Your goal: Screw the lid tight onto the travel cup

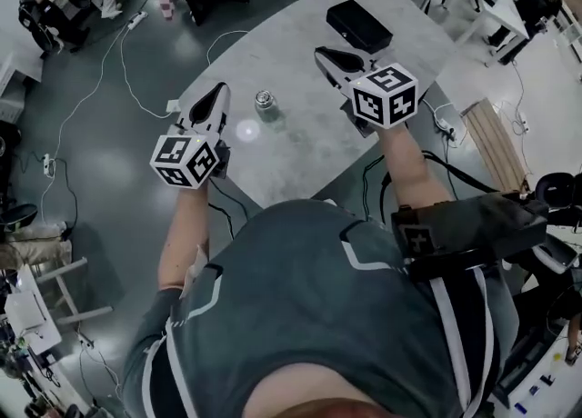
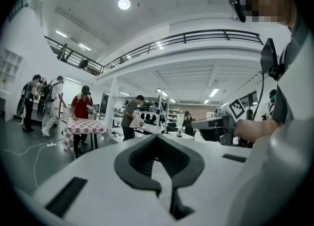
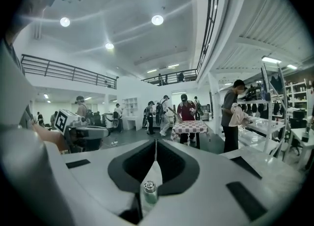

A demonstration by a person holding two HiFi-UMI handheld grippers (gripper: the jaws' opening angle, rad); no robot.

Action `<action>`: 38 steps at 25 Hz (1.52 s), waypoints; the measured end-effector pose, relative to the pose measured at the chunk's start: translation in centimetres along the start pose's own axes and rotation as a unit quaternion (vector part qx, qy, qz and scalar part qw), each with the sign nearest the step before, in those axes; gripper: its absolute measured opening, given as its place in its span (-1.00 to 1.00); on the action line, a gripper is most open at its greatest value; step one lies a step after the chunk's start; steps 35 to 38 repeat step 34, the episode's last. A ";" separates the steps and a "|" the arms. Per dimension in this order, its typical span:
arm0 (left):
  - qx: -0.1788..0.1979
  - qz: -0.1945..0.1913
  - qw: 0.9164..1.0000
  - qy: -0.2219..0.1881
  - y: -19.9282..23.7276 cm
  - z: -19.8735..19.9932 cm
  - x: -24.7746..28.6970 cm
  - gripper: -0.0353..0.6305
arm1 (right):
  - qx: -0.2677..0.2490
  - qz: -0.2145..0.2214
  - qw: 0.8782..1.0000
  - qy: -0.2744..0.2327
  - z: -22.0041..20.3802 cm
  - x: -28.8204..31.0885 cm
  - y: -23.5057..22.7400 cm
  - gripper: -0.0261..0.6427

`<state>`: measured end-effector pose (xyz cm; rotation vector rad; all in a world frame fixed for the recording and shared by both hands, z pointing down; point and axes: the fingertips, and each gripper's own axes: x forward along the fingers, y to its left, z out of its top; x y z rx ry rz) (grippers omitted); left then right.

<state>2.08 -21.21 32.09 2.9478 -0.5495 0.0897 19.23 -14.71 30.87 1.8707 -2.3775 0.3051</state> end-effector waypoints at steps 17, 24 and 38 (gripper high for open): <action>0.012 0.081 0.995 0.049 0.5 0.1 -0.2 -0.87 | 0.006 -0.024 1.000 0.002 -0.1 -1.8 -1.2 -0.84; 0.000 0.095 0.994 0.061 1.0 -0.3 -0.2 -0.87 | 0.006 -0.018 1.000 0.014 -0.1 -0.9 -0.6 -0.84; 0.010 0.083 0.995 0.059 0.0 0.1 -0.3 -0.87 | 0.005 -0.027 1.000 -0.002 0.8 -1.4 -0.9 -0.84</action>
